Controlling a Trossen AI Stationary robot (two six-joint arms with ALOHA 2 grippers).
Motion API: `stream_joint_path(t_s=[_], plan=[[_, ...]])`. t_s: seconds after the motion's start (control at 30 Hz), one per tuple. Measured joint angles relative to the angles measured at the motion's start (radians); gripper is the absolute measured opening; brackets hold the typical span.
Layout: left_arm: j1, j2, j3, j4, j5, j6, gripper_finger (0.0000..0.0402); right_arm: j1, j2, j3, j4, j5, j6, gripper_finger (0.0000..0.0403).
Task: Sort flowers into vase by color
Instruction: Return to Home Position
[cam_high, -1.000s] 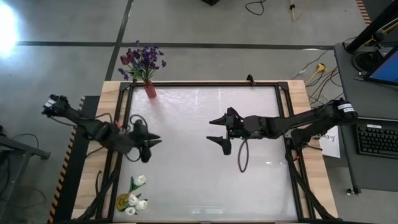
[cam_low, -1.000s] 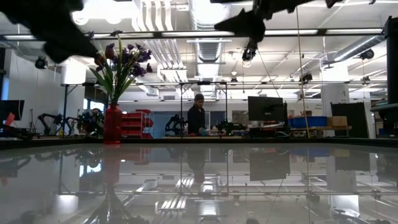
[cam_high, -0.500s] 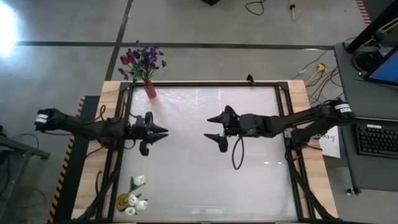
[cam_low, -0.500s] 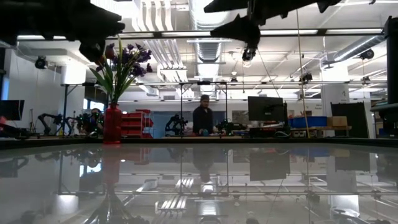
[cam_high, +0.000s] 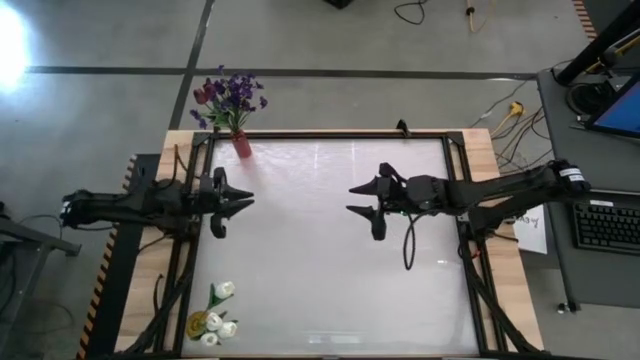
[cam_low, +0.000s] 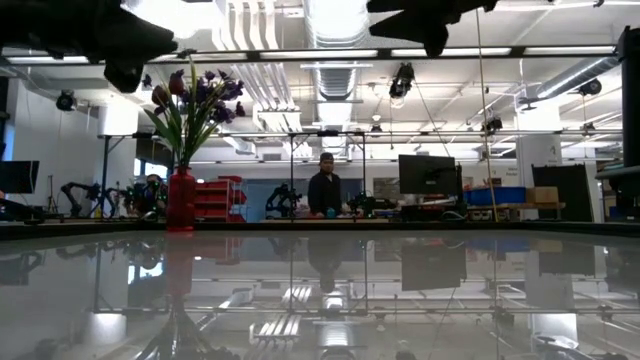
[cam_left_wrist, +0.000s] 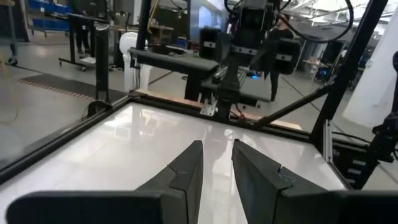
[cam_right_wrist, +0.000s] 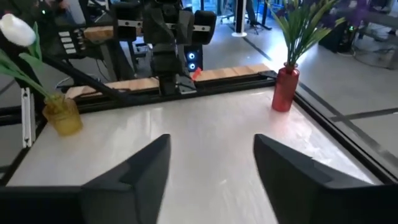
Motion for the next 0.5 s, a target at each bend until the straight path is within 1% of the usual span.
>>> stream_joint_path(t_s=[0.1,0.27,0.37,0.43,0.5], plan=[[0.0,-0.059,-0.045,-0.006,-0.001,-0.004,0.0075,0.0,-0.032,-0.023,-0.016,0.0,-0.008,0.0165],[0.0,-0.145,-0.095,0.0,-0.001,-0.025,0.0075,0.003,-0.096,-0.099,-0.014,0.0,-0.026,0.0082],[0.0,-0.19,-0.112,0.001,-0.001,-0.025,0.0075,0.004,-0.149,-0.162,0.028,-0.015,-0.032,0.0035],[0.0,-0.221,-0.125,0.001,-0.001,-0.025,0.0075,0.004,-0.188,-0.219,0.082,-0.049,-0.041,0.0016],[0.0,-0.25,-0.141,0.002,-0.001,-0.025,0.0075,0.004,-0.231,-0.278,0.136,-0.069,-0.04,0.0014]])
